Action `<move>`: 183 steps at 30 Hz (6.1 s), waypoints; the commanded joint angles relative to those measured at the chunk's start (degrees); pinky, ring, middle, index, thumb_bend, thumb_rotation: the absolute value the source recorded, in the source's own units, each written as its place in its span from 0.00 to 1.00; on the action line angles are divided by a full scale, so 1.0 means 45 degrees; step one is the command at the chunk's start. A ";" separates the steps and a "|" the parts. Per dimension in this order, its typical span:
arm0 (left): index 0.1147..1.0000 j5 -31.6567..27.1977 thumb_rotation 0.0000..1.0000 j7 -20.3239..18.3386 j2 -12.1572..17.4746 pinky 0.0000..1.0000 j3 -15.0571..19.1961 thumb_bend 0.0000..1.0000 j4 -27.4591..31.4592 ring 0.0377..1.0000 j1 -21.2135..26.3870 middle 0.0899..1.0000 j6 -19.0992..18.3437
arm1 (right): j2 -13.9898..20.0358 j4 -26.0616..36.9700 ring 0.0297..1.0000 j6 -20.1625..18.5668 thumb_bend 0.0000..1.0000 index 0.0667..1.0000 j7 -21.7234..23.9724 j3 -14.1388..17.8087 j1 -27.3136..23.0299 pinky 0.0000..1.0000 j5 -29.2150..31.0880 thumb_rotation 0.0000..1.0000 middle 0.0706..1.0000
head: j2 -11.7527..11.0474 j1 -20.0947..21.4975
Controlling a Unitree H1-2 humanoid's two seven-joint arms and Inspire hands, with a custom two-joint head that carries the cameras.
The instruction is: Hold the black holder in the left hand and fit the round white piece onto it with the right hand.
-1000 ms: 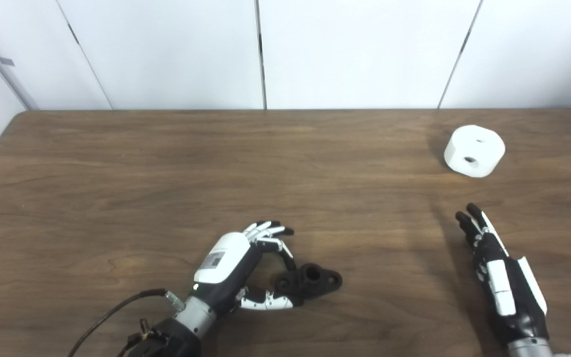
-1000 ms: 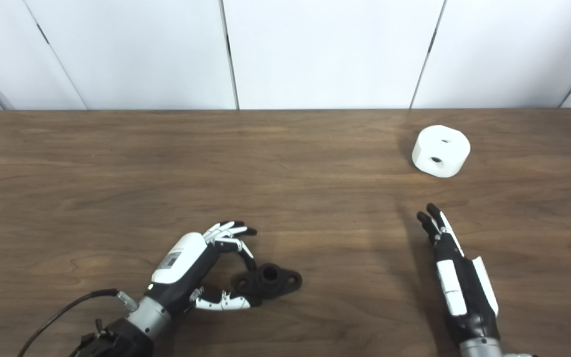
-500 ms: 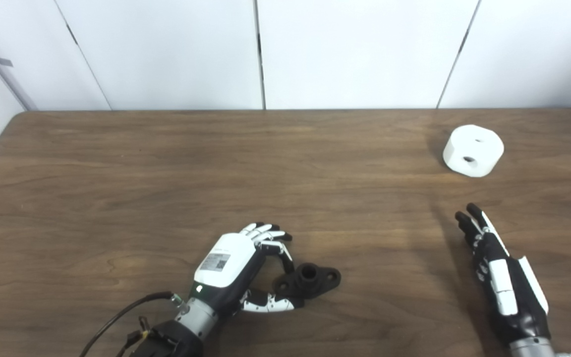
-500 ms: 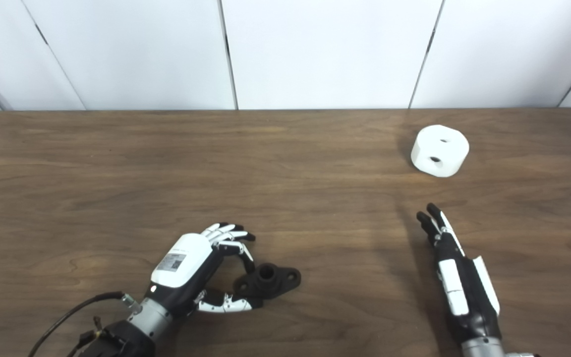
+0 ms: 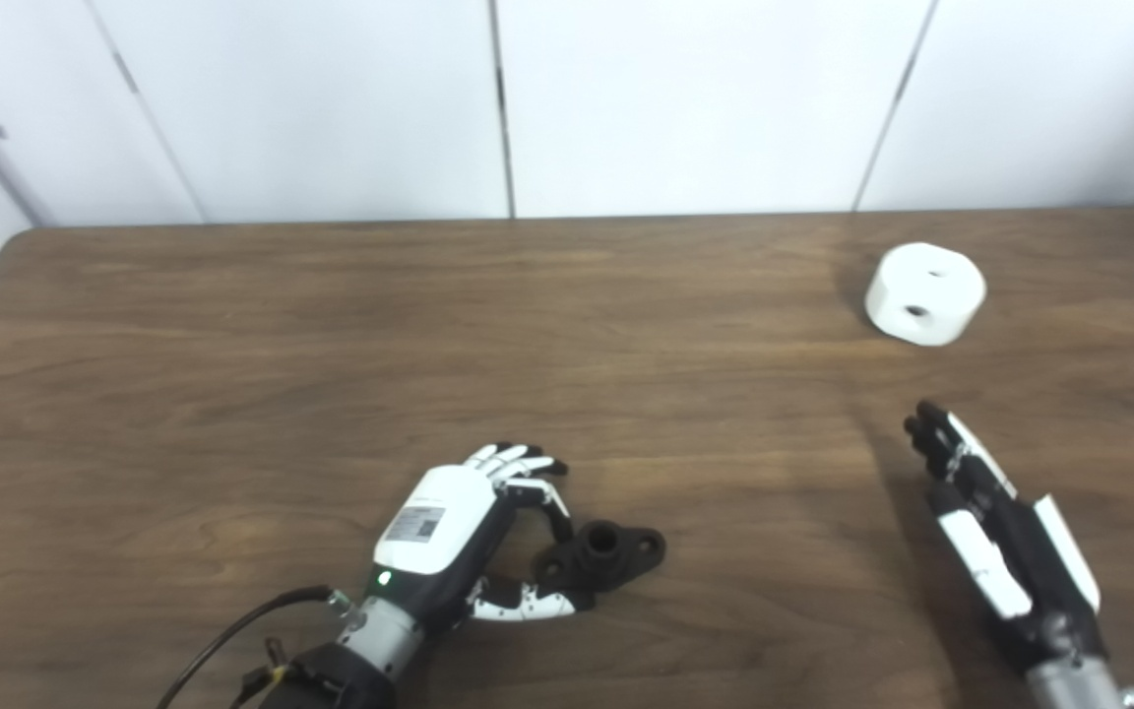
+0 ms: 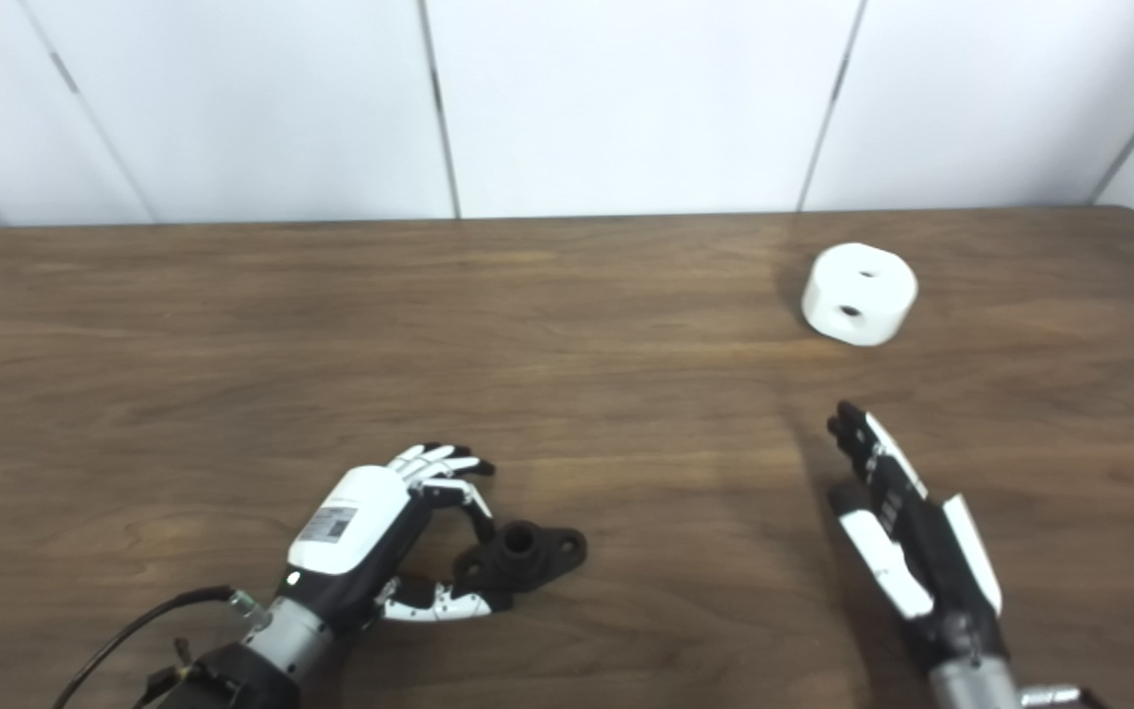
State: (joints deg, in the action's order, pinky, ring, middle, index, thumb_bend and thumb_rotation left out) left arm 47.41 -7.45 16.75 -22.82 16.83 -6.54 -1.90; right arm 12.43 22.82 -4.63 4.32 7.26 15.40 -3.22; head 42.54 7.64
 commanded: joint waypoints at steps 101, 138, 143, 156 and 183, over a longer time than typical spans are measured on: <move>0.42 0.0562 0.05 -0.0803 0.0376 0.84 0.0582 0.52 -0.0849 0.85 -0.0393 0.78 0.0191 | 0.4755 -0.7128 0.98 -0.2758 0.91 0.54 0.0357 -0.2778 -0.9794 0.80 -0.7229 0.19 0.89 | -0.1048 0.2619; 0.42 0.0511 0.05 -0.0829 0.0338 0.83 0.0636 0.52 -0.0787 0.84 -0.0381 0.78 0.0255 | 0.5014 -0.7180 0.97 -0.2938 0.92 0.59 0.1329 -0.3359 -0.9787 0.81 -0.7322 0.25 0.90 | -0.1002 0.2622; 0.42 0.0504 0.05 -0.0886 0.0307 0.84 0.0657 0.52 -0.0738 0.84 -0.0396 0.78 0.0190 | 0.5105 -0.7153 0.98 -0.2995 0.93 0.60 0.1472 -0.3465 -0.9798 0.81 -0.7354 0.27 0.91 | -0.1002 0.2622; 0.42 0.0582 0.05 -0.0788 0.0197 0.84 0.0611 0.52 -0.0988 0.84 -0.0276 0.78 0.0238 | 0.5125 -0.7409 0.98 -0.2871 0.94 0.60 0.1306 -0.3470 -0.9860 0.82 -0.7342 0.26 0.90 | -0.1119 0.2510; 0.42 0.1024 0.05 -0.0602 -0.0476 0.86 0.0228 0.52 -0.2191 0.86 0.0433 0.79 -0.0030 | 0.5634 -0.7190 1.00 -0.2924 1.00 0.71 0.2317 -0.4074 -1.0637 0.95 -0.7892 0.36 0.94 | -0.1563 0.1876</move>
State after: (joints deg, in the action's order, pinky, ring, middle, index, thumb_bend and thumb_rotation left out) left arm 49.82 -6.64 13.90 -20.75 11.91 -2.79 2.08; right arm 35.57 -11.66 -17.67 14.29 -11.17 -29.19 -37.69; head 35.42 16.08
